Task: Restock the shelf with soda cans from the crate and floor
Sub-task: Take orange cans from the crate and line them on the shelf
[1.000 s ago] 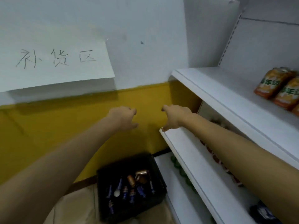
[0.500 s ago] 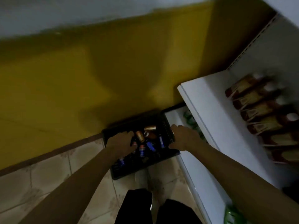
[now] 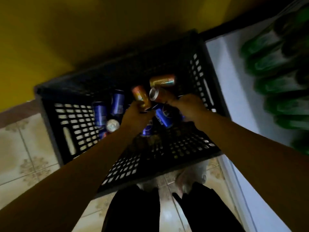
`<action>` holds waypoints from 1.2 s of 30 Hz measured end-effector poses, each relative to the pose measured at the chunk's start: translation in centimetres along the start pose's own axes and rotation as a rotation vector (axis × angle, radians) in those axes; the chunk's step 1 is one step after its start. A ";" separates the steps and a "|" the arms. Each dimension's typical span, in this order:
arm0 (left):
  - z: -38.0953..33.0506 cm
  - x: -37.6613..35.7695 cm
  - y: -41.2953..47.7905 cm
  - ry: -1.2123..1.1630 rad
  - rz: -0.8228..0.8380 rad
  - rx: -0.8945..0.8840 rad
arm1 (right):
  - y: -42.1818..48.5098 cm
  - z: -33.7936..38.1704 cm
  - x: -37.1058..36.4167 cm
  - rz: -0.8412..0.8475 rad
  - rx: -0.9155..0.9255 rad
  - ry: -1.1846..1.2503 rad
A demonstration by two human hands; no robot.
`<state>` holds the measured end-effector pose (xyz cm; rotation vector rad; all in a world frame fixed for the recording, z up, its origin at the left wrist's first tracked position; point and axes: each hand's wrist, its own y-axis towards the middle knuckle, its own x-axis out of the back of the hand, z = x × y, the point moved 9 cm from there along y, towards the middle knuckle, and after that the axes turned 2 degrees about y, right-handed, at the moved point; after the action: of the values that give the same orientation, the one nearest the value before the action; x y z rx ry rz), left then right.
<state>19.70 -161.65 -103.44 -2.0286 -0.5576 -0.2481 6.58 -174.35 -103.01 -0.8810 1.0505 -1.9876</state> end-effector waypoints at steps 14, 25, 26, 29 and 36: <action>0.6 -5.2 14.6 0.151 -0.189 -0.050 | 9.1 -8.2 -4.7 0.030 -0.273 0.500; -4.7 -1.4 -20.9 -1.107 0.402 0.674 | -18.4 1.7 0.7 0.082 -0.041 0.839; -5.9 -1.3 -23.9 -1.079 0.473 0.672 | -20.7 3.2 1.2 0.092 -0.002 0.825; -8.9 -0.5 -29.9 -1.020 0.573 0.596 | -26.9 6.6 3.6 0.028 0.066 0.736; -19.2 4.1 -38.8 -0.912 0.620 0.130 | -40.9 10.3 9.0 -0.175 0.183 0.846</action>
<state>5.52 -160.97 -62.33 -2.0025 -0.4237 1.0963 -0.70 -168.68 -60.84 0.0114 1.2170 -2.6334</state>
